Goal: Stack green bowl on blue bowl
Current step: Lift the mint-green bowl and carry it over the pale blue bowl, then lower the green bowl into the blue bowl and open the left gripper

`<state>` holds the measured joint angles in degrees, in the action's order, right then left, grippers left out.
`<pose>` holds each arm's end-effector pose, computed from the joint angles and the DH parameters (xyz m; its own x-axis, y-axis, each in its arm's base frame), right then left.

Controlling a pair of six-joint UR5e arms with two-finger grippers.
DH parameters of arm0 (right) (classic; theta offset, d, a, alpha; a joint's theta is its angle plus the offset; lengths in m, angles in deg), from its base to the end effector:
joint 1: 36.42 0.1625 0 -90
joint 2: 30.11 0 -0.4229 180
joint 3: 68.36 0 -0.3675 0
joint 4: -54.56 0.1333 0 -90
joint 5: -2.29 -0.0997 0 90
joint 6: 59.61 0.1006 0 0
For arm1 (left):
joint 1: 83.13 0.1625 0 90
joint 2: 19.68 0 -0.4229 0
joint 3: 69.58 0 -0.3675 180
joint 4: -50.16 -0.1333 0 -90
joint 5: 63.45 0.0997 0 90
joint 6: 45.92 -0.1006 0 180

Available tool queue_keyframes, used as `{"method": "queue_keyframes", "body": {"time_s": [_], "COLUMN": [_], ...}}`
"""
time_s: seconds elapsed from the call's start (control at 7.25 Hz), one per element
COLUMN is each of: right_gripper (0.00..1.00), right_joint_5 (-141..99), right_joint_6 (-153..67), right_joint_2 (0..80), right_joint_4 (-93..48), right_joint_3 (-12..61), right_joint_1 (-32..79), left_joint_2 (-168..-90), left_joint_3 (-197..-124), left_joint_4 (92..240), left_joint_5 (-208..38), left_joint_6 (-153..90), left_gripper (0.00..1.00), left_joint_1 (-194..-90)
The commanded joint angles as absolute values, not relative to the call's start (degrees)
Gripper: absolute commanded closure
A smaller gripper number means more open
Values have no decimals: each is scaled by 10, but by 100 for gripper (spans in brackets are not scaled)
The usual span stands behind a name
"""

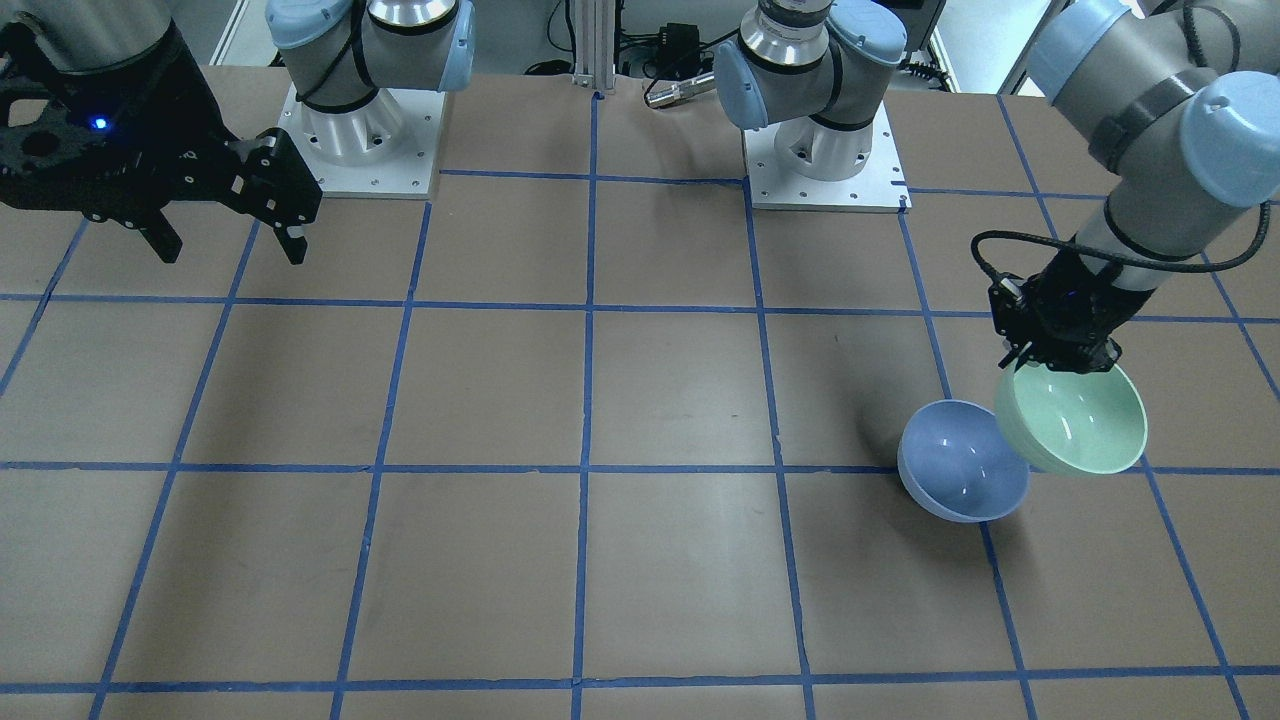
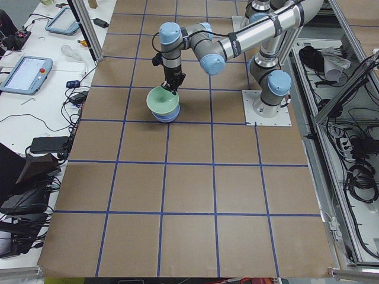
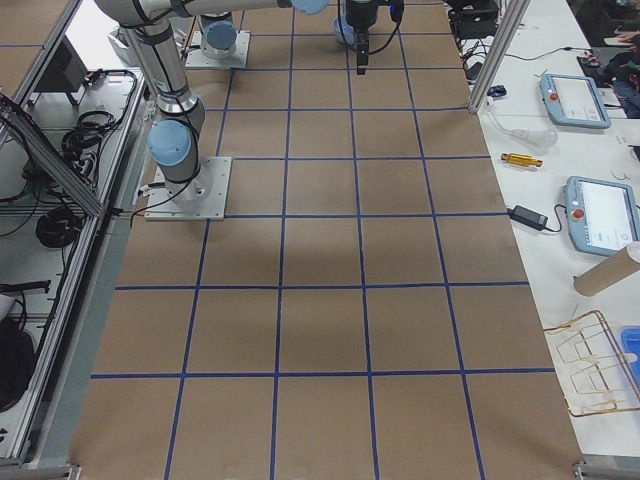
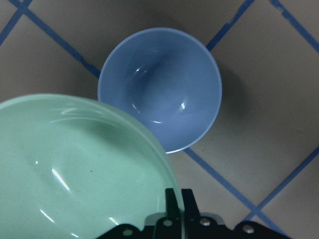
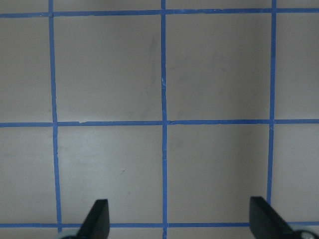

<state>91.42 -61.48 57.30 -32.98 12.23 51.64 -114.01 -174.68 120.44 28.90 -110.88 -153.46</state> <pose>0.1181 -0.4954 0.5359 -0.9999 0.0002 -0.0127 0.0011 0.9971 -0.0765 0.0395 -0.4943 0.3619 -0.7032 0.7107 -0.0219 0.7099 0.7034 0.0350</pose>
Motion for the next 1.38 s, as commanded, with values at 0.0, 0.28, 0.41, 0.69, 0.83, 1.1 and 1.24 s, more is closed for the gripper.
{"method": "queue_keyframes", "body": {"time_s": [0.0,0.28,0.41,0.69,0.83,1.1,1.24], "right_gripper": [0,0,0,0,0,0,0], "right_joint_5": [914,914,914,914,914,914,915], "right_joint_6": [-615,-615,-615,-616,-616,-615,-616], "right_joint_2": [573,573,573,573,573,573,573], "right_joint_4": [-330,-330,-330,-330,-330,-330,-330], "right_joint_3": [122,122,122,122,122,122,122], "right_joint_1": [516,516,516,516,516,516,516], "left_joint_2": [-1172,-1192,-1198,-1193,-1186,-1147,-1130], "left_joint_3": [-1799,-1807,-1807,-1796,-1774,-1677,-1624], "left_joint_4": [1102,1091,1084,1084,1102,1271,1367], "left_joint_5": [288,280,266,264,267,268,272], "left_joint_6": [-1083,-1081,-1081,-1042,-1034,-1032,-1032], "left_gripper": [100,100,100,0,0,0,0], "left_joint_1": [-1556,-1556,-1556,-1556,-1561,-1563,-1569]}}
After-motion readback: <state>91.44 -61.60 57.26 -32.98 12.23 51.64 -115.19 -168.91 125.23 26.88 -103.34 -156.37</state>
